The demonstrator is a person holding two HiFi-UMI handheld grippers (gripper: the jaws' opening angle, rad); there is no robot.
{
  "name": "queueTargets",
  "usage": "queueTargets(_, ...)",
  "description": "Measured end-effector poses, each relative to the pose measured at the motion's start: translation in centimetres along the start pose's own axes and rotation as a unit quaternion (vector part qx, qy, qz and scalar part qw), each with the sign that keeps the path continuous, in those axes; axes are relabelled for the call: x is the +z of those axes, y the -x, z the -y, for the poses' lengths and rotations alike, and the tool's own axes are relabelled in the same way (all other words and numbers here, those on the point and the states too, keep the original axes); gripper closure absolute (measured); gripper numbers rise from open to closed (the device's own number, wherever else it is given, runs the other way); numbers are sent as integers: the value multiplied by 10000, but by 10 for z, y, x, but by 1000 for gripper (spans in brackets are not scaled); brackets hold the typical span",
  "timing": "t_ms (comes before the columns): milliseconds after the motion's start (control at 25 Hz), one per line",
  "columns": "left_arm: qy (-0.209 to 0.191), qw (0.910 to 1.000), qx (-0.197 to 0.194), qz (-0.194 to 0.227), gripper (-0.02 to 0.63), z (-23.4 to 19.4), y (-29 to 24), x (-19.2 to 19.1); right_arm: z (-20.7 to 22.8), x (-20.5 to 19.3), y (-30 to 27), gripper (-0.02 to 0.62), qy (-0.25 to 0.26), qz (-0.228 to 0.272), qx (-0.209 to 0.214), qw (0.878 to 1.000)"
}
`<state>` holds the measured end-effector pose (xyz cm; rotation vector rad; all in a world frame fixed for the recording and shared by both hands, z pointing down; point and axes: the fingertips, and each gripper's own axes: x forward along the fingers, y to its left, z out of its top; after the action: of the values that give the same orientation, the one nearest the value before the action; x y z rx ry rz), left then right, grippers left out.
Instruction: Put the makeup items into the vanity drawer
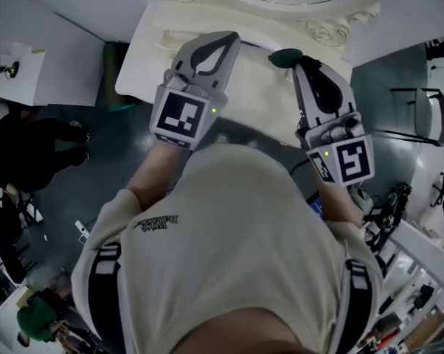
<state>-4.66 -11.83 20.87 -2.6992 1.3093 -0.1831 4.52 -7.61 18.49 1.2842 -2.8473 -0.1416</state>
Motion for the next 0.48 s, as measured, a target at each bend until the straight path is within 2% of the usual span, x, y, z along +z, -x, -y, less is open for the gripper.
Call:
queueTargets(160,95,9999,46,3,592,9,9,5,-5,3,11,565,65,73,-36,9999)
queueTargets(480,171,9998,-25,-83,592,19,14,1,-9,4,29,565,-160,148,-105,9997)
